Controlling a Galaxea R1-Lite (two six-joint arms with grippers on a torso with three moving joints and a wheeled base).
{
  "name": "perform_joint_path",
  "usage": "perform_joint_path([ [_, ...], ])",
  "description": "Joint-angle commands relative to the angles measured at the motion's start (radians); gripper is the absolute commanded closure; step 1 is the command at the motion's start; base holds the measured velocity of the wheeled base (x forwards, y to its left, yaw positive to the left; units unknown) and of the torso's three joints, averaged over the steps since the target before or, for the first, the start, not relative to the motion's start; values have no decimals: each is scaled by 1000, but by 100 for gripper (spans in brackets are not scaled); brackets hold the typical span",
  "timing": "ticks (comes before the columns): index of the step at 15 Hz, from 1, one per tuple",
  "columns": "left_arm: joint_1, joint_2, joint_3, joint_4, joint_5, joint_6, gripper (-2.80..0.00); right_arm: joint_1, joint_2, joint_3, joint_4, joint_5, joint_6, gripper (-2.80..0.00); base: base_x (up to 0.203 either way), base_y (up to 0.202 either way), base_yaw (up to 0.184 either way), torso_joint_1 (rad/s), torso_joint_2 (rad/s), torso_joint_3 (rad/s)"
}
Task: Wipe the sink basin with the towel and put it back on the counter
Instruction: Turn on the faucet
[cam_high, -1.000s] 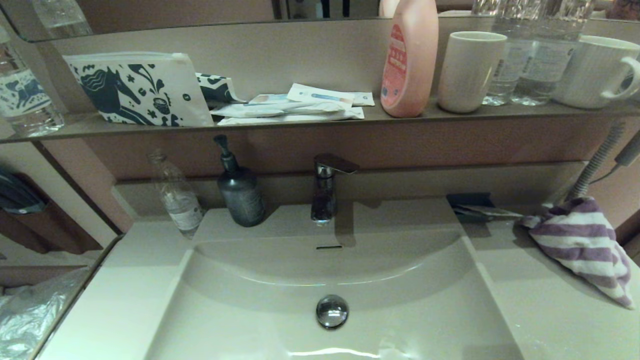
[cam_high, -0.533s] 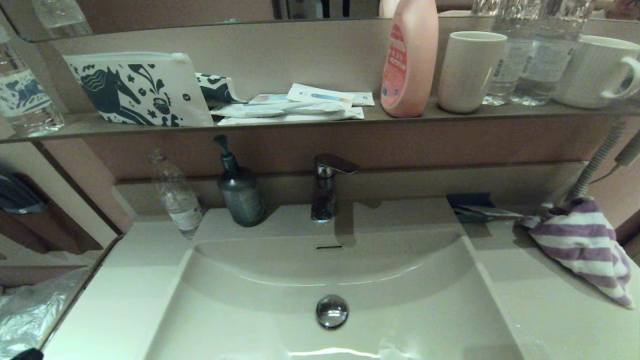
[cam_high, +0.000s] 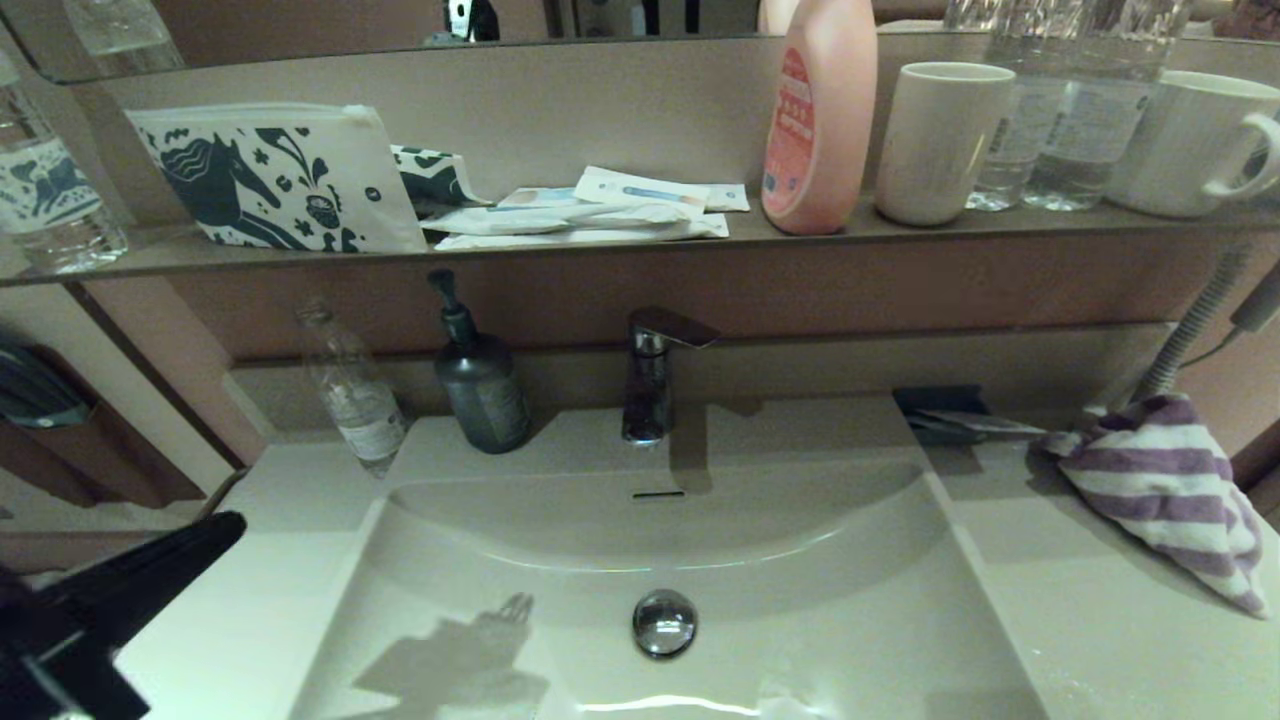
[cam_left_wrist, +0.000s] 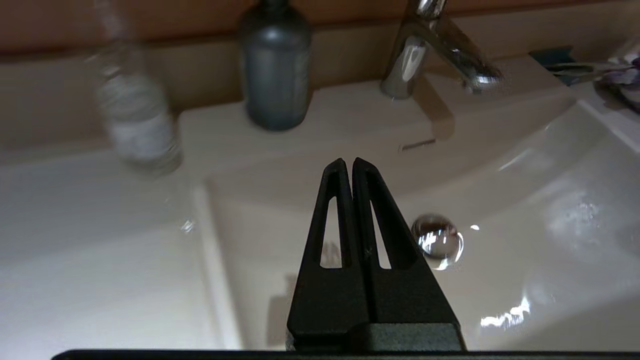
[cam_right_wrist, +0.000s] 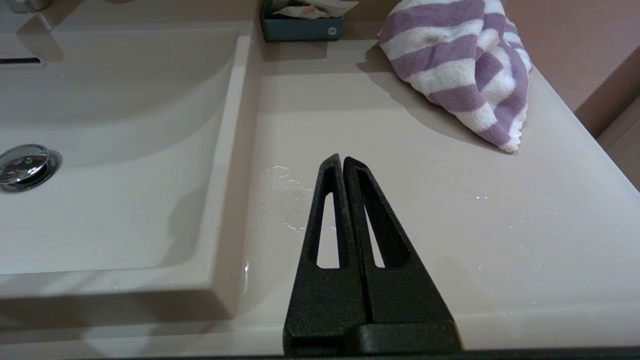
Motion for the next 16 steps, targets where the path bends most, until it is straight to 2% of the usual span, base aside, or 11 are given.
perform_joint_path([
  [1, -78, 254, -4, -179, 19, -4, 0, 0, 0, 0, 0, 0, 0, 0, 0, 0, 0, 0, 0, 0],
  [3, -173, 376, -9, -335, 76, -26, 0, 0, 0, 0, 0, 0, 0, 0, 0, 0, 0, 0, 0, 0],
  [5, -300, 487, -27, -483, 176, -74, 0, 0, 0, 0, 0, 0, 0, 0, 0, 0, 0, 0, 0, 0],
  [7, -419, 565, -51, -567, 275, -115, 0, 0, 0, 0, 0, 0, 0, 0, 0, 0, 0, 0, 0, 0],
  [10, -509, 651, -149, -591, 339, -127, 0, 0, 0, 0, 0, 1, 0, 0, 0, 0, 0, 0, 0, 0],
  [16, -620, 807, -294, -594, 381, -125, 0, 0, 0, 0, 0, 0, 0, 0, 0, 0, 0, 0, 0, 0],
])
